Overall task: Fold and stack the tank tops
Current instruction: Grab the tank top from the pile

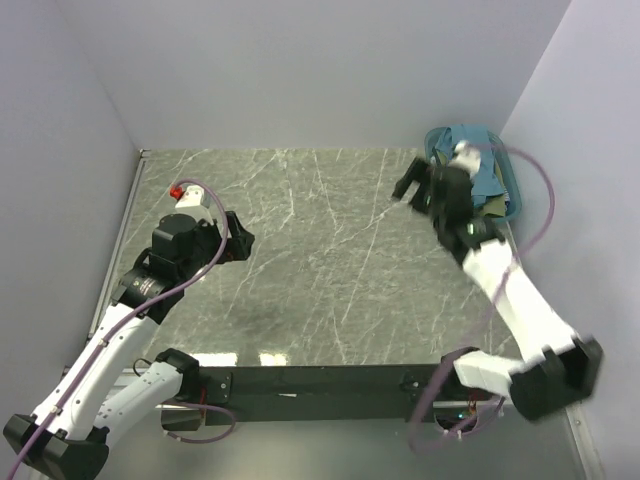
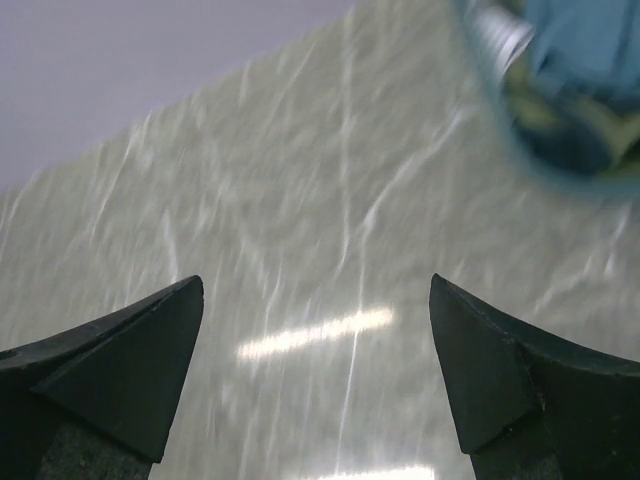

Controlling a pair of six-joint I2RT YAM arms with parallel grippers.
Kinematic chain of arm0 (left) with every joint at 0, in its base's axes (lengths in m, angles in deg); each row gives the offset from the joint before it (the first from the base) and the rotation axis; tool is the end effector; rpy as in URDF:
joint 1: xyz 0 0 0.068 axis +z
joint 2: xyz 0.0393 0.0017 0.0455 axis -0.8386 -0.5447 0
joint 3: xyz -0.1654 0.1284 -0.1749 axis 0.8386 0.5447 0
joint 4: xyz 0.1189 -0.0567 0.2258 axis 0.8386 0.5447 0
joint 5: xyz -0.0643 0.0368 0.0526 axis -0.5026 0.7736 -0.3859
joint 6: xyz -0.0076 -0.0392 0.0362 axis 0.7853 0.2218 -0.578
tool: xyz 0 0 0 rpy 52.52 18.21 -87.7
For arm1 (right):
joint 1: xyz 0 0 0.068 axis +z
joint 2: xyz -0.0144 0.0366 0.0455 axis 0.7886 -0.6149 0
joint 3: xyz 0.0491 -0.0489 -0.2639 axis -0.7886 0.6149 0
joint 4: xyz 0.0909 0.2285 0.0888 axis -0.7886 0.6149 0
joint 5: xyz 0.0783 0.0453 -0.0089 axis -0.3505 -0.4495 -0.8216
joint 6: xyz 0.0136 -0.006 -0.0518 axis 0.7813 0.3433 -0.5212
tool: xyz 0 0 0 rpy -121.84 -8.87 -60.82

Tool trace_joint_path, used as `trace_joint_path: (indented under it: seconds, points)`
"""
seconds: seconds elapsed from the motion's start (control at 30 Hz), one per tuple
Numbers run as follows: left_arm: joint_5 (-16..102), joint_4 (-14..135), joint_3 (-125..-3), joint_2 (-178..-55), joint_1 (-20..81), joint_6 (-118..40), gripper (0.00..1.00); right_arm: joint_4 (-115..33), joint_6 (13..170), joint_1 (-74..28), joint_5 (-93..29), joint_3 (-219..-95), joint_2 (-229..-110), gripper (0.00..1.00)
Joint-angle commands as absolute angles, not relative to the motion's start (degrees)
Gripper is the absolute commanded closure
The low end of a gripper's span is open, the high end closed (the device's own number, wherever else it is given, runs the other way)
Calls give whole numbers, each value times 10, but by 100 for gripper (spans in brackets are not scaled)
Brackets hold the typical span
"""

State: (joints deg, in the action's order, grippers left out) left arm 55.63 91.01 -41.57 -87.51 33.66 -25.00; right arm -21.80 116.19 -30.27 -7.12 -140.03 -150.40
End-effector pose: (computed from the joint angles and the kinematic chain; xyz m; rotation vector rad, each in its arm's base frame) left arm 0.1635 -0.0674 0.3349 -0.0929 2.0220 -0.4720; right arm 0.2307 0.0811 0.3492 0.3558 1.9412 0.3204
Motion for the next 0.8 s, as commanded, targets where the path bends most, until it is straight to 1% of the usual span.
trace_joint_path:
  seconds: [0.0, 0.07, 0.13, 0.23, 0.37, 0.43, 0.53, 0.77]
  points:
    - [544, 888, -414, -876, 340, -252, 1, -229, 1133, -396, -73, -1528, -1637, 0]
    - [545, 888, -413, -880, 340, -252, 1, -215, 1134, -456, -71, -1603, -1719, 2]
    - [551, 889, -414, -888, 340, -252, 1, -210, 1153, -508, -79, -1644, -1765, 3]
    - [556, 892, -416, -900, 340, -252, 1, -235, 1173, -544, -106, -1698, -1841, 7]
    - [559, 893, -414, -907, 340, -251, 1, -213, 1185, -574, -90, -1804, -1960, 11]
    - [559, 893, -414, -910, 340, -250, 1, -200, 1180, -579, -82, -1839, -1989, 12]
    - [557, 891, -412, -916, 340, -250, 1, -195, 1178, -581, -79, -1853, -2031, 13]
    - [538, 887, -414, -929, 340, -250, 1, -241, 1176, -581, -99, -1792, -2057, 20]
